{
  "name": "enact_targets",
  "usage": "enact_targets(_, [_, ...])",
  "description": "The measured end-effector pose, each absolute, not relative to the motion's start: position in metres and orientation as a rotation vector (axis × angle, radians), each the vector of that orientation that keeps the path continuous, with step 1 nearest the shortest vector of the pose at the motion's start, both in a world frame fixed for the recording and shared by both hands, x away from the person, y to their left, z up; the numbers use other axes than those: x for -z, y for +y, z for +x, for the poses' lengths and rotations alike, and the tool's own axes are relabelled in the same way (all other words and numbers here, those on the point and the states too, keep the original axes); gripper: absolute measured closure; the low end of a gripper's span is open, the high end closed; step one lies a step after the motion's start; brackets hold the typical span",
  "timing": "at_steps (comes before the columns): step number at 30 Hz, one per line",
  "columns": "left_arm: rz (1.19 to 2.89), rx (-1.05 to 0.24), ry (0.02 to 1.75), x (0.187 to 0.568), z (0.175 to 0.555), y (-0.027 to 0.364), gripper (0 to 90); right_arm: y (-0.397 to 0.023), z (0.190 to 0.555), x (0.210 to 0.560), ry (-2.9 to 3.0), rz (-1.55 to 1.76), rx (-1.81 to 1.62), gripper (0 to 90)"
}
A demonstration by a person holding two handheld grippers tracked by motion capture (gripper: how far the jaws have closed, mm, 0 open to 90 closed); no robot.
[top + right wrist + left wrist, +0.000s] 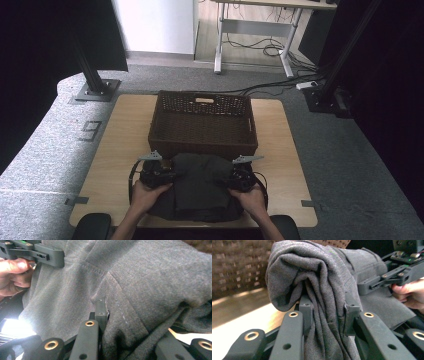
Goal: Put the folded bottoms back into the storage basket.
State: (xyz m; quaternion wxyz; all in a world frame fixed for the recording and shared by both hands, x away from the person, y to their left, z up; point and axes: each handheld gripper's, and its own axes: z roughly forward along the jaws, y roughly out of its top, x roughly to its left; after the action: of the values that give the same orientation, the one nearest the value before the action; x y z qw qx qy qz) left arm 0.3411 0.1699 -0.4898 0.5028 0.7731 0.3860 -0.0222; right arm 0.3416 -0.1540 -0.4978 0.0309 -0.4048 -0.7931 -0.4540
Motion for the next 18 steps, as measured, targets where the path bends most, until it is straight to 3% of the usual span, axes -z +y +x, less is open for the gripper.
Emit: enact_targets(18, [1.850, -0.038, 0.854, 0.432, 0.352, 0.167, 68.4, -0.163, 0.347, 0.436, -2.504, -1.189, 1.545, 74.0])
